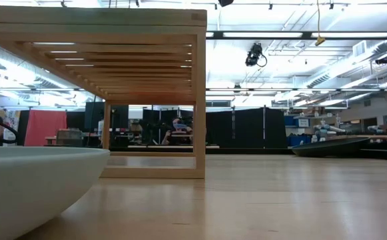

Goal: Place and stack plates onto a shelf
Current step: Stack the blue transparent plate on the green transparent plate

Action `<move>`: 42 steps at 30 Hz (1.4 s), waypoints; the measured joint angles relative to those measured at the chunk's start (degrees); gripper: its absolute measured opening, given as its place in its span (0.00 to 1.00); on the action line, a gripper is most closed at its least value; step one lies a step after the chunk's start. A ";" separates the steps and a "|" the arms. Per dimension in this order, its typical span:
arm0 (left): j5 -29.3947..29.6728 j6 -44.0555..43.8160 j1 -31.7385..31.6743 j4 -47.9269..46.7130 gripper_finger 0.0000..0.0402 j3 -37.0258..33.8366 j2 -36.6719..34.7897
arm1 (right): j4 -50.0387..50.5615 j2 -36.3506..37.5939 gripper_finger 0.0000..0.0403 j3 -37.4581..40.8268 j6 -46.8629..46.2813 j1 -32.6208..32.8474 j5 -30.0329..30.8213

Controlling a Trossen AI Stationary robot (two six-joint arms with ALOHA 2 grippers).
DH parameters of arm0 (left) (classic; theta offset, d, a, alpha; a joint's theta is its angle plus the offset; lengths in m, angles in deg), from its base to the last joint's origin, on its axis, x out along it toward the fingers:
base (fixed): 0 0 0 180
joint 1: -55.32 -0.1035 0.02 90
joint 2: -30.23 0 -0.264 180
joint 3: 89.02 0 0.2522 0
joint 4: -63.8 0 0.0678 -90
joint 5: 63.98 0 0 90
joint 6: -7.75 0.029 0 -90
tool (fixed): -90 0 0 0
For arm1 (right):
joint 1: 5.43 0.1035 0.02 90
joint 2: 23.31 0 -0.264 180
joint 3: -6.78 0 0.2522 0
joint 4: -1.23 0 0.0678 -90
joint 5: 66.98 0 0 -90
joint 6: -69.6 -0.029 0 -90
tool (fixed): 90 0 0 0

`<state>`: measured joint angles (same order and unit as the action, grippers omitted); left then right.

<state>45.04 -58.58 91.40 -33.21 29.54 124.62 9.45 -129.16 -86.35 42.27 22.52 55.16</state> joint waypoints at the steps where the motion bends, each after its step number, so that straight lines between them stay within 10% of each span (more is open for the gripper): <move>1: 0.00 0.00 0.01 0.06 0.02 0.00 0.00 | 0.01 0.00 0.09 0.00 0.00 0.00 0.00; 29: -4.05 5.16 0.28 2.58 0.33 0.00 0.00 | -0.26 0.07 0.03 0.00 2.32 -0.31 -0.46; 42: -2.43 7.80 11.68 0.76 0.33 -0.24 -3.29 | 0.00 1.09 0.03 0.00 3.52 -0.31 -1.47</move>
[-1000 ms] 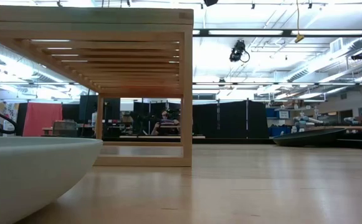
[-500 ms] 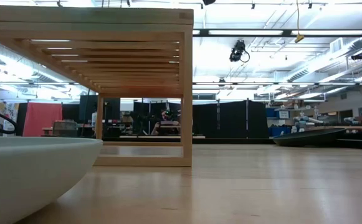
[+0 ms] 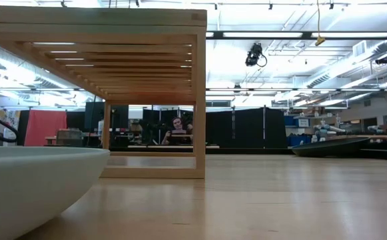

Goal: Place and stack plates onto a shelf
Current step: Stack the blue transparent plate on the green transparent plate

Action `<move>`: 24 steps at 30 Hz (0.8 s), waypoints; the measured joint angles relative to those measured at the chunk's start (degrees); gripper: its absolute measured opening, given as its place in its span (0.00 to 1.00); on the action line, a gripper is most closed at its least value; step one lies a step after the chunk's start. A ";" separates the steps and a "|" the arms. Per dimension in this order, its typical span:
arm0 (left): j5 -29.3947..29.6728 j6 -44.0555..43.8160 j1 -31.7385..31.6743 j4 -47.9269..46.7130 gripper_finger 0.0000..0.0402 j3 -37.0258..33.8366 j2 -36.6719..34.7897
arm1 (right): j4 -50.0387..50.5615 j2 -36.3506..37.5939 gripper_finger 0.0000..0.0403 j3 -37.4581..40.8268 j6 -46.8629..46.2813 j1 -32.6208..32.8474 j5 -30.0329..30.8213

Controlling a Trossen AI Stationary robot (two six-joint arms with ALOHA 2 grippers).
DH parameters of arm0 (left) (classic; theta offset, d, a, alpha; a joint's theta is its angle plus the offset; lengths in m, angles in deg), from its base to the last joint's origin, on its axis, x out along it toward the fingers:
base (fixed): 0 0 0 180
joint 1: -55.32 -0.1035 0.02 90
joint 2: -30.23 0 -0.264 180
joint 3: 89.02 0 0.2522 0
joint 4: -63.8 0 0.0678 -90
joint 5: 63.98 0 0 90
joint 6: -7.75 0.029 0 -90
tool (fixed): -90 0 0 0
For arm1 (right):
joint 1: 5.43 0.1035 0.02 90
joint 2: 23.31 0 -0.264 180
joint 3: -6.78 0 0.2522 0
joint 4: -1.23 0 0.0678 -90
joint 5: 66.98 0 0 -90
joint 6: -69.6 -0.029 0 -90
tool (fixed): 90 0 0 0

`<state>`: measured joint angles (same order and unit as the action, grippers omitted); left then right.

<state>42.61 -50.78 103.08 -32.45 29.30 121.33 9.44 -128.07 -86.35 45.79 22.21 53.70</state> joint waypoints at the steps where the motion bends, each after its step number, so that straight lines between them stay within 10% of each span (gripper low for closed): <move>1: 1.43 0.04 2.02 -0.41 0.33 0.00 -0.02 | -0.04 0.38 0.03 0.00 0.00 0.00 -0.43; 14: 27.33 -3.37 21.95 4.11 0.33 -5.50 2.26 | -0.41 7.33 0.03 -0.02 -0.13 -3.95 -1.15; 24: 30.19 -2.73 21.49 9.92 0.33 -25.00 2.28 | -6.38 11.86 0.03 -0.04 -2.37 -18.12 -12.73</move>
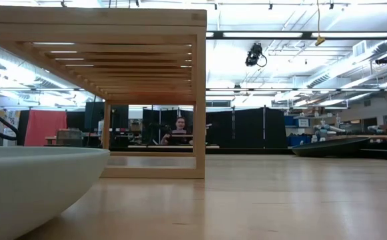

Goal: Place and stack plates onto a shelf
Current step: Stack the blue transparent plate on the green transparent plate

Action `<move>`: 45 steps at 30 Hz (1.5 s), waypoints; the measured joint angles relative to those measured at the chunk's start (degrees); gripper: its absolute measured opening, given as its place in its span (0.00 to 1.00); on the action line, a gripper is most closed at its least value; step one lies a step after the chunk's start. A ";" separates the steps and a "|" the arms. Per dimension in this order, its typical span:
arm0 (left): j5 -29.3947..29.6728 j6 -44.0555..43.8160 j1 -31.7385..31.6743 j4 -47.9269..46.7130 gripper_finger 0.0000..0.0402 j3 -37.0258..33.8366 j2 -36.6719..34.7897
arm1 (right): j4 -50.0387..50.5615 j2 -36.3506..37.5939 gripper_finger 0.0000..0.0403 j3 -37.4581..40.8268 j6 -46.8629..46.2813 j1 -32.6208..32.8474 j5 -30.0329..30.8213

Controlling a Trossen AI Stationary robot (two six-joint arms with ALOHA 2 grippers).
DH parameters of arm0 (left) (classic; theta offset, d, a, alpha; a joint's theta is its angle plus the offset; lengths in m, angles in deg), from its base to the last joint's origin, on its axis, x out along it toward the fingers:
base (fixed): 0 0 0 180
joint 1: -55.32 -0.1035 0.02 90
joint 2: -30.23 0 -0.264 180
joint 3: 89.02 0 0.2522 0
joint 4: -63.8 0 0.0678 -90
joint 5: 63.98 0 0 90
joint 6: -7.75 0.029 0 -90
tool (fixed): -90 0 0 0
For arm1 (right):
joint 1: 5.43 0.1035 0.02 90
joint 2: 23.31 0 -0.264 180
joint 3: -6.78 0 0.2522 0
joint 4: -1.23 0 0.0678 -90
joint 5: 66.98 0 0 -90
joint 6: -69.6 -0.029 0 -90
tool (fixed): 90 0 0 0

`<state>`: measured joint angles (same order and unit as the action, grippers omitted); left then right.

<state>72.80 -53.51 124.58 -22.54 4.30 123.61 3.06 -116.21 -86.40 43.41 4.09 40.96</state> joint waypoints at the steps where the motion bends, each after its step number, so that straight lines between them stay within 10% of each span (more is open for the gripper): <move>1: 0.00 0.45 -0.46 0.08 0.33 -1.30 0.00 | -0.27 0.18 0.03 -0.02 -0.90 -1.93 -1.24; 18: -4.23 18.60 -7.42 20.48 0.33 -11.48 -0.02 | 6.53 0.32 0.03 -0.02 -8.83 -28.08 -12.01; 45: -9.22 21.47 -8.77 23.08 0.33 -11.50 -0.04 | 7.18 -9.16 0.03 0.00 -13.28 -30.53 -12.49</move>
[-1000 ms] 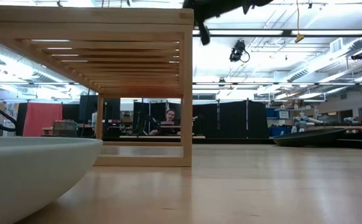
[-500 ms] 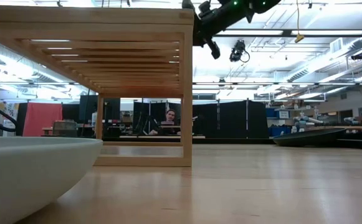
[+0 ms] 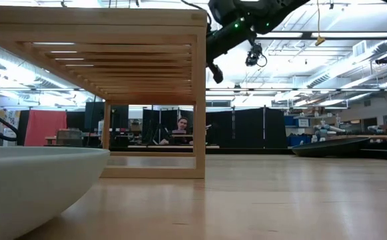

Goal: Place and stack plates onto a shelf
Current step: Stack the blue transparent plate on the green transparent plate

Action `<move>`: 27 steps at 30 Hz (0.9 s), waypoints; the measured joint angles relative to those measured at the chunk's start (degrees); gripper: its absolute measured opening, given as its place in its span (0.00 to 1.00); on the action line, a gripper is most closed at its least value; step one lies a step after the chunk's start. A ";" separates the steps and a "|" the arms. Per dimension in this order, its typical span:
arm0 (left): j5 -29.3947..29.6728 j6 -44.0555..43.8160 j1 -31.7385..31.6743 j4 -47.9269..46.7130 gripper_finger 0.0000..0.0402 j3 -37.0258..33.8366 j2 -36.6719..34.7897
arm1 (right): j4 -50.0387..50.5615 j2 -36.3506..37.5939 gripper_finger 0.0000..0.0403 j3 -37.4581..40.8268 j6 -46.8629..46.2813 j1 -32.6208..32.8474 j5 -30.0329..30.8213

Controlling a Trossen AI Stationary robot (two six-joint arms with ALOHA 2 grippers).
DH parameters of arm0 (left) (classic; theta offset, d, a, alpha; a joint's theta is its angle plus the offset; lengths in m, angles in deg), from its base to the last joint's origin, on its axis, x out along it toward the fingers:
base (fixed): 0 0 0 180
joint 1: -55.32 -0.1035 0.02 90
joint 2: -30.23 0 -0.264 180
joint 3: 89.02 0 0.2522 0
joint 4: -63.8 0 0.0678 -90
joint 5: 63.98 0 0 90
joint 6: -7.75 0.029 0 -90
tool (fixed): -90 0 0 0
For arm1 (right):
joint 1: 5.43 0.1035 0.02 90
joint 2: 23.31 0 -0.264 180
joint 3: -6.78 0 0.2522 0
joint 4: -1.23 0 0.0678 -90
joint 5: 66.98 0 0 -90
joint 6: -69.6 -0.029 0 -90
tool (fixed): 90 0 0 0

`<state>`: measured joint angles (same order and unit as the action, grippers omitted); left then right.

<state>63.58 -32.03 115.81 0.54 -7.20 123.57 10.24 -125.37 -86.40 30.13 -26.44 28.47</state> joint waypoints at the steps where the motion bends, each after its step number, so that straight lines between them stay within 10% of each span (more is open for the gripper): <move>1: -0.02 0.02 0.00 0.13 0.33 0.00 0.00 | 0.41 -0.09 0.03 0.00 -0.02 0.00 -0.58; 27: 0.04 0.03 0.00 0.44 0.33 0.00 0.00 | 2.31 -0.05 0.05 0.00 0.64 0.48 -4.15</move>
<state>63.62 -32.00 115.81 0.98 -7.20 123.57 12.55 -125.42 -86.40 30.77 -25.96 24.32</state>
